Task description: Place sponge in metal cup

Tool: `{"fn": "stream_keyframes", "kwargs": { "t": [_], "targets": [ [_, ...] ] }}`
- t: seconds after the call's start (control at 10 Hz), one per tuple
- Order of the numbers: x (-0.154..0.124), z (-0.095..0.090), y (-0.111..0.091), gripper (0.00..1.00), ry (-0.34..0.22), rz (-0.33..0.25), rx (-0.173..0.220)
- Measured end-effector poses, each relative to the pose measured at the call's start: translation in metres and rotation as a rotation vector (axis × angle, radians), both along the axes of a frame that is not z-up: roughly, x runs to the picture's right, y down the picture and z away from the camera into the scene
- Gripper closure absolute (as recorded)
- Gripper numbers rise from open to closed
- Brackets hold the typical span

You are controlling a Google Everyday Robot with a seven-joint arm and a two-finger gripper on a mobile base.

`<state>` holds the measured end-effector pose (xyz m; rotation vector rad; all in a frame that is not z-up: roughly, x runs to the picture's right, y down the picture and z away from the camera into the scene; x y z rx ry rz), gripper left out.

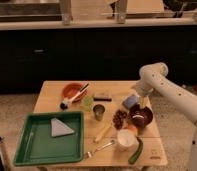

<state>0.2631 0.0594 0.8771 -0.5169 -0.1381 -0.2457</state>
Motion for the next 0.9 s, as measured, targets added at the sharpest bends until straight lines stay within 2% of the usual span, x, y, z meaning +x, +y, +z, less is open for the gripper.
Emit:
{"fn": "stream_keyframes", "kwargs": {
  "t": [0.5, 0.9],
  "targets": [
    [0.001, 0.0, -0.022, 0.2, -0.001, -0.054, 0.018],
    [0.007, 0.013, -0.037, 0.2, -0.014, -0.046, 0.044]
  ]
}}
